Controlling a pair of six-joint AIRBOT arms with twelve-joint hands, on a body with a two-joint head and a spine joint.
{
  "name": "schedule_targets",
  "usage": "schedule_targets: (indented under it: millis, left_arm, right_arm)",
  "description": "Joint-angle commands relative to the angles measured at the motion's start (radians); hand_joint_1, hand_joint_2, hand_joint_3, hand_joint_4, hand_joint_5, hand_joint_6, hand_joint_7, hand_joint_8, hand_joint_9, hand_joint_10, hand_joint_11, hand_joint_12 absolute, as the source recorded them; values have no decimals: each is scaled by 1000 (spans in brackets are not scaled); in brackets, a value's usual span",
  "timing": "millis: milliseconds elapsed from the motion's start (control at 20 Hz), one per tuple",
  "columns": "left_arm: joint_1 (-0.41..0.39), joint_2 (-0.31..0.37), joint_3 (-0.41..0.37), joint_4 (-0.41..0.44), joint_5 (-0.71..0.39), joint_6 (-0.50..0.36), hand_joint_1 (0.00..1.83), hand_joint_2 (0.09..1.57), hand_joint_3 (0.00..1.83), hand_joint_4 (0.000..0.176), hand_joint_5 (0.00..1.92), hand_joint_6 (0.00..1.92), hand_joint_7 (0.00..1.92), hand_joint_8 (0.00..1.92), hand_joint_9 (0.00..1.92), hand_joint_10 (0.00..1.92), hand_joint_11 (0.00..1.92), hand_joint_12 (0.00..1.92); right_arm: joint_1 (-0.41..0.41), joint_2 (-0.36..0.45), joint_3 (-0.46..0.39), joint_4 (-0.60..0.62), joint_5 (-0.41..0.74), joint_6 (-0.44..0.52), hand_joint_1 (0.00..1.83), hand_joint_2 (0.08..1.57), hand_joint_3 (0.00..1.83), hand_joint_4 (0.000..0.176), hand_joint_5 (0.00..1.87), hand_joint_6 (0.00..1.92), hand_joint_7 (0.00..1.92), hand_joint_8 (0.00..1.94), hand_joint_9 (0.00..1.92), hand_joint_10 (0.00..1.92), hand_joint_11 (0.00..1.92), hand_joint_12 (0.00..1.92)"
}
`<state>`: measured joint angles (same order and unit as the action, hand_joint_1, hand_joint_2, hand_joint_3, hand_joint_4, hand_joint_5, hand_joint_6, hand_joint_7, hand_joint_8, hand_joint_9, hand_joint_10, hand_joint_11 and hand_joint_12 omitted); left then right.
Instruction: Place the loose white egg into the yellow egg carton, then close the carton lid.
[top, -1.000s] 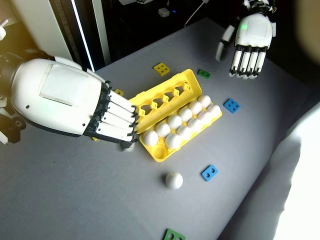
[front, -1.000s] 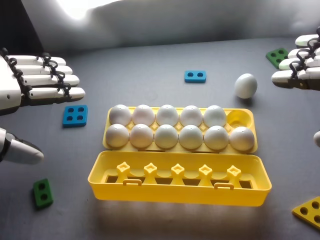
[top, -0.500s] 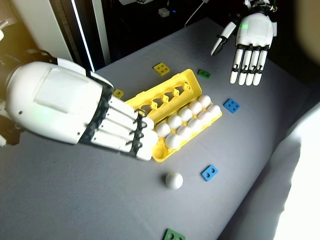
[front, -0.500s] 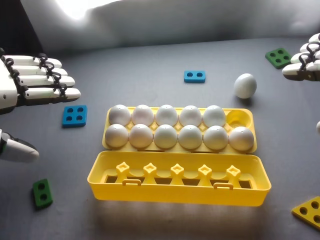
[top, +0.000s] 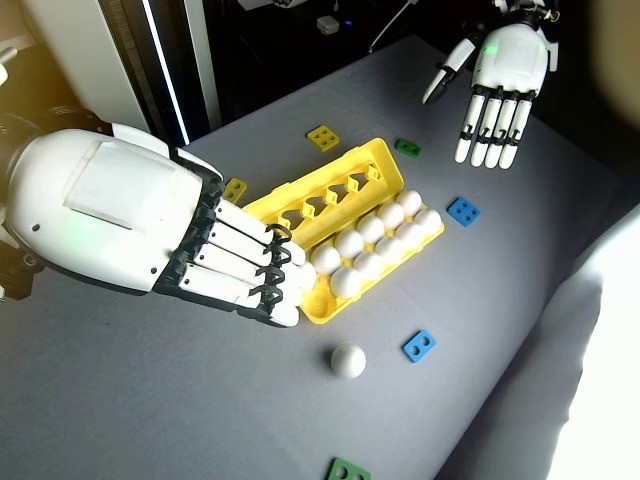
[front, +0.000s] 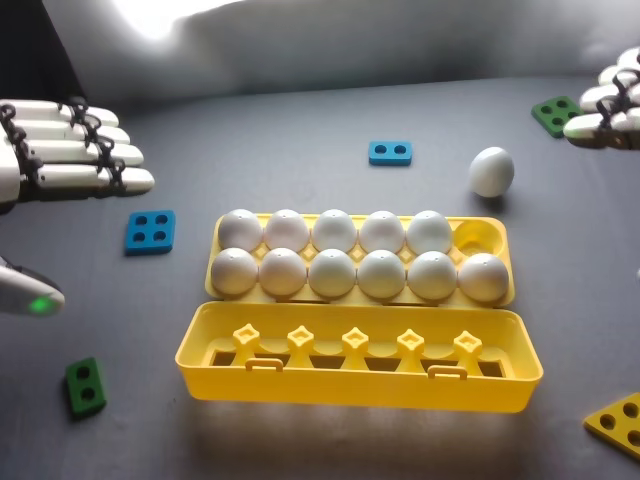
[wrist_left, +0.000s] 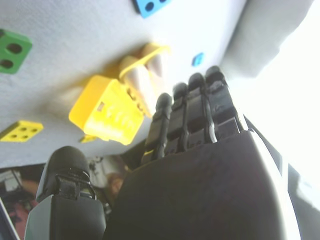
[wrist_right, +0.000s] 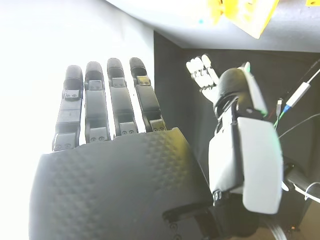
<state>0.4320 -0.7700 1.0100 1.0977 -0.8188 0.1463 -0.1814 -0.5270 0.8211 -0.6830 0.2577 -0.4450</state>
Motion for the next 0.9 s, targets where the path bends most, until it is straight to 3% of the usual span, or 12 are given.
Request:
schedule_targets:
  millis: [0,100,150,200,250,350,400,550,600,650,700,850]
  left_arm:
    - [-7,13,15,-34,-67,-17,0,1161,6,0,30,3,8,1,0,0,0,0]
    - [-12,12,19,6,-52,-48,0,1163,6,0,52,11,29,9,1,0,0,0]
    - [-12,11,19,38,-55,-72,0,1165,7,0,39,5,25,6,0,0,0,0]
    - [-12,11,18,51,-58,-76,0,1166,7,0,26,0,17,3,0,0,0,0]
    - [-15,11,17,49,-65,-84,0,1163,5,0,20,0,11,0,0,0,0,0]
    - [-27,10,16,46,-79,-92,0,1164,5,0,29,4,34,9,1,0,0,0]
    - [-31,11,17,46,-85,-98,0,1165,5,0,26,2,36,9,2,1,0,0]
    - [-37,12,27,50,-92,-124,0,1165,4,0,39,7,45,12,12,5,0,0]
    - [-41,13,32,56,-94,-135,0,1170,6,0,45,9,53,14,15,6,0,0]
    - [-49,14,39,68,-102,-153,0,1165,4,0,42,7,52,13,14,5,0,0]
    - [-55,15,45,75,-115,-168,0,1159,0,0,44,7,56,13,19,7,0,0]
    - [-85,7,67,108,-158,-235,0,1148,0,0,68,13,74,15,28,8,0,0]
  right_arm:
    - [13,-1,17,48,75,-6,331,915,0,70,168,0,16,0,1,0,0,4]
    - [12,-39,61,112,75,-6,284,874,0,93,136,1,0,0,0,0,0,0]
    - [7,-70,98,140,74,-6,449,874,0,82,93,1,0,0,0,0,0,0]
    - [0,-92,124,153,73,-6,771,848,0,79,157,6,0,0,0,0,0,0]
    - [-13,-116,154,168,73,-6,889,823,0,98,209,21,0,0,0,0,0,0]
    - [-39,-161,211,225,68,-6,944,787,0,165,299,14,0,0,0,0,0,0]
    - [-45,-176,229,239,67,-6,915,771,0,174,367,10,0,0,0,0,0,0]
    - [-49,-233,287,240,78,-68,869,770,0,176,399,15,0,0,0,0,0,0]
    - [-48,-246,301,246,84,-68,811,771,0,176,520,18,0,0,0,0,0,0]
    - [-47,-264,321,267,87,-83,872,770,0,176,712,27,6,0,0,0,0,0]
    - [-47,-279,337,302,89,-114,910,771,0,176,764,30,0,0,0,0,0,0]
    - [-35,-323,394,340,96,-120,992,801,13,176,768,16,19,7,0,0,0,0]
